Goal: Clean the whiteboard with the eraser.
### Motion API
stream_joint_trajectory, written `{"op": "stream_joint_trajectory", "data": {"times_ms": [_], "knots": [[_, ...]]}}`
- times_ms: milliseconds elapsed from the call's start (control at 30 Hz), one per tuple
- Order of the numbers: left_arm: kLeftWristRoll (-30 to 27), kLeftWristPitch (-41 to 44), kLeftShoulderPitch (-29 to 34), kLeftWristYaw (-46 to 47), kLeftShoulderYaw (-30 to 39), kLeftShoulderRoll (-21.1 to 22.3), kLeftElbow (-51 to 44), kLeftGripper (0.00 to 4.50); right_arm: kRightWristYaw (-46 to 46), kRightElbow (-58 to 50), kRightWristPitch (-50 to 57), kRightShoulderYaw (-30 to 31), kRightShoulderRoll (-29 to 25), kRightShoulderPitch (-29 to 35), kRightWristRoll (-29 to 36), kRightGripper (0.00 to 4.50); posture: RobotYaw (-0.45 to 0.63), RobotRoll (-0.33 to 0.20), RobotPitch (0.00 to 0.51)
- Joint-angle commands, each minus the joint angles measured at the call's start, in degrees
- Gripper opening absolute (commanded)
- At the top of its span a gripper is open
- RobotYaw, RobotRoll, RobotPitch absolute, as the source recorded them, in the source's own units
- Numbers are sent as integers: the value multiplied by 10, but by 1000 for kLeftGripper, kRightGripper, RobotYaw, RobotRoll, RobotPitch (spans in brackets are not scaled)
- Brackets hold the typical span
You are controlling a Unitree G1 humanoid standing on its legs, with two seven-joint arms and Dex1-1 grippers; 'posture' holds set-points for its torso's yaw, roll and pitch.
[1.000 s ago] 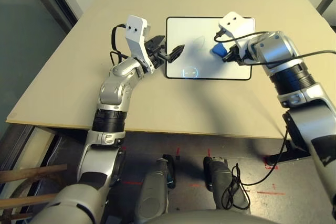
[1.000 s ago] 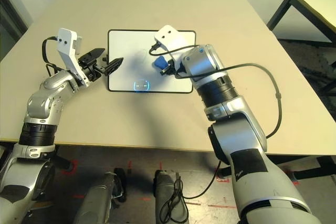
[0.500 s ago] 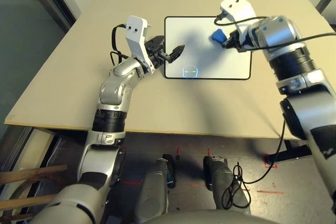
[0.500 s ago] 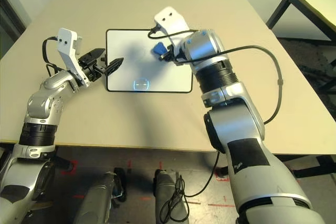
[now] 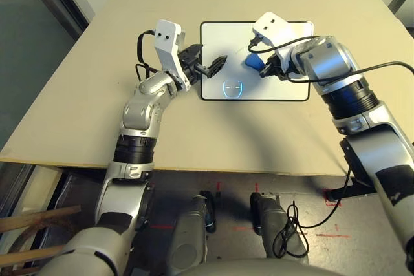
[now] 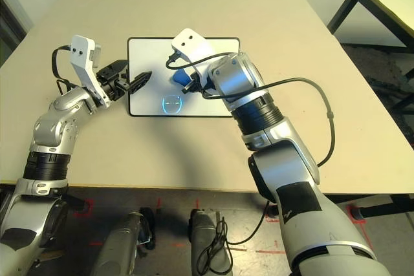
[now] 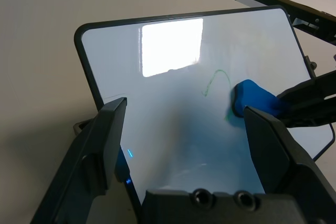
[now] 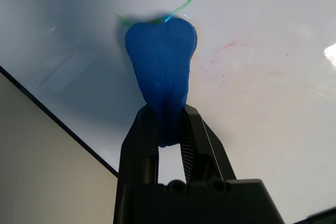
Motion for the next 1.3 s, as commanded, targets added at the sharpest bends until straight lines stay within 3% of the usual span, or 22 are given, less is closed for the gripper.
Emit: {"op": "stream_joint_trajectory", "data": {"times_ms": [33,167,267,500,600,1033,1167,1300], "knots": [[0,-5,6,-1,-2,-1,6,4500,-29,93,-47,-26,1,-41,-9,511,47,0,213],[0,-7,4,-2,-2,0,9,4500,-46,177,-99,-43,6,-89,-13,510,45,0,210],[0,-7,4,-1,-2,0,9,4500,-37,178,-98,-34,11,-83,-16,510,45,0,209],[-1,-6,3,-1,-1,2,7,4500,27,-48,38,50,-8,42,-6,510,49,0,211],[-1,-5,3,0,-1,2,5,4500,36,-89,60,64,-20,58,-3,510,49,0,211],[-1,-4,4,4,-2,-1,2,4500,-10,111,-51,-2,8,-86,-10,508,48,0,206],[-2,-4,5,4,-2,-2,1,4500,7,79,-33,16,7,-69,-10,500,48,0,206],[-2,-5,5,5,-3,-3,1,4500,39,-23,22,56,-11,-11,-4,496,46,0,206]]}}
